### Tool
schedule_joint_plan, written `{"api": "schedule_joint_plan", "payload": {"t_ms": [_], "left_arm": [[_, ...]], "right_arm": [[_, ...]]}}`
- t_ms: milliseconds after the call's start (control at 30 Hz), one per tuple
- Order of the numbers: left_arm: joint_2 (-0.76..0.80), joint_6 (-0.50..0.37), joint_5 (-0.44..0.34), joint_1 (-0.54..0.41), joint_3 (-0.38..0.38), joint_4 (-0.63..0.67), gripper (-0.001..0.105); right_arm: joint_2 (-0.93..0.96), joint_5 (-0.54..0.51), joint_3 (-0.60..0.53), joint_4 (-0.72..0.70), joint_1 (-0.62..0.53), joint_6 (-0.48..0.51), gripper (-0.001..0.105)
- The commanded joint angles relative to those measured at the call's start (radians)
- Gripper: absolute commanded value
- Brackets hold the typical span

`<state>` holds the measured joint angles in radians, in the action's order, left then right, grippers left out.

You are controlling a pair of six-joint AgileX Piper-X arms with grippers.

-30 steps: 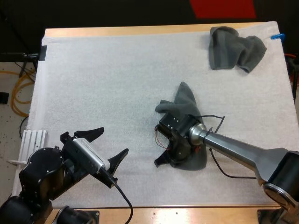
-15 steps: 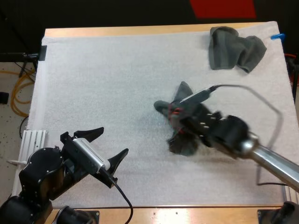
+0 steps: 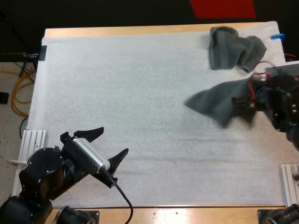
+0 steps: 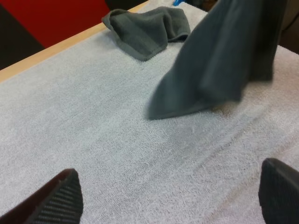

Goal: Pick towel from pile fold and stack

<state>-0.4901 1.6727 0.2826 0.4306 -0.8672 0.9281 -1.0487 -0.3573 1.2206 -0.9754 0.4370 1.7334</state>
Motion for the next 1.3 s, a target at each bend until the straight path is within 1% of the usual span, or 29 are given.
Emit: {"api": "schedule_joint_plan", "payload": {"t_ms": [0,33,100,167,233,267,333,367,433,467,533,600,633,667,733,800,933,1033,1067,1100,1133,1167,1233,1267], "left_arm": [[0.004,0.005,-0.003,0.004,-0.009,-0.006,0.075],[0.004,0.005,-0.003,0.004,-0.009,-0.006,0.075],[0.004,0.005,-0.003,0.004,-0.009,-0.006,0.075],[0.004,0.005,-0.003,0.004,-0.009,-0.006,0.075],[0.004,0.005,-0.003,0.004,-0.009,-0.006,0.075],[0.004,0.005,-0.003,0.004,-0.009,-0.006,0.075],[0.004,0.005,-0.003,0.004,-0.009,-0.006,0.075],[0.004,0.005,-0.003,0.004,-0.009,-0.006,0.075],[0.004,0.005,-0.003,0.004,-0.009,-0.006,0.075],[0.004,0.005,-0.003,0.004,-0.009,-0.006,0.075],[0.004,0.005,-0.003,0.004,-0.009,-0.006,0.075],[0.004,0.005,-0.003,0.004,-0.009,-0.006,0.075],[0.004,0.005,-0.003,0.004,-0.009,-0.006,0.075],[0.004,0.005,-0.003,0.004,-0.009,-0.006,0.075],[0.004,0.005,-0.003,0.004,-0.009,-0.006,0.075],[0.004,0.005,-0.003,0.004,-0.009,-0.006,0.075],[0.004,0.005,-0.003,0.004,-0.009,-0.006,0.075],[0.004,0.005,-0.003,0.004,-0.009,-0.006,0.075],[0.004,0.005,-0.003,0.004,-0.009,-0.006,0.075],[0.004,0.005,-0.003,0.004,-0.009,-0.006,0.075],[0.004,0.005,-0.003,0.004,-0.009,-0.006,0.075],[0.004,0.005,-0.003,0.004,-0.009,-0.006,0.075],[0.004,0.005,-0.003,0.004,-0.009,-0.006,0.075],[0.004,0.005,-0.003,0.004,-0.009,-0.006,0.075]], "right_arm": [[0.010,-0.003,0.021,-0.003,-0.005,0.015,0.000],[0.009,0.002,0.034,-0.003,-0.005,0.015,0.000],[0.009,0.046,0.036,-0.001,0.000,-0.007,0.000],[0.000,0.124,0.023,-0.005,0.015,-0.057,0.000],[-0.024,0.194,-0.010,-0.005,0.045,-0.143,0.000],[-0.034,0.208,-0.022,0.000,0.062,-0.155,0.000],[-0.079,0.288,-0.070,0.030,0.122,-0.219,0.000],[-0.094,0.305,-0.084,0.039,0.136,-0.235,0.000],[-0.164,0.342,-0.127,0.119,0.227,-0.279,0.000],[-0.184,0.348,-0.132,0.143,0.251,-0.289,0.000],[-0.262,0.348,-0.139,0.223,0.337,-0.309,0.000],[-0.318,0.371,-0.139,0.300,0.397,-0.319,0.000],[-0.357,0.397,-0.139,0.352,0.429,-0.319,0.000],[-0.376,0.415,-0.139,0.368,0.439,-0.319,0.000],[-0.444,0.501,-0.139,0.444,0.478,-0.325,0.000],[-0.481,0.544,-0.137,0.474,0.494,-0.328,0.000],[-0.537,0.594,-0.111,0.477,0.497,-0.363,0.000],[-0.549,0.602,-0.083,0.477,0.497,-0.353,0.000],[-0.549,0.606,-0.079,0.477,0.497,-0.347,0.002],[-0.549,0.609,-0.070,0.477,0.497,-0.337,0.007],[-0.549,0.612,-0.059,0.475,0.497,-0.330,0.015],[-0.549,0.619,-0.050,0.470,0.497,-0.322,0.021],[-0.549,0.678,-0.027,0.447,0.497,-0.303,0.044],[-0.549,0.688,-0.021,0.442,0.497,-0.303,0.048]]}}
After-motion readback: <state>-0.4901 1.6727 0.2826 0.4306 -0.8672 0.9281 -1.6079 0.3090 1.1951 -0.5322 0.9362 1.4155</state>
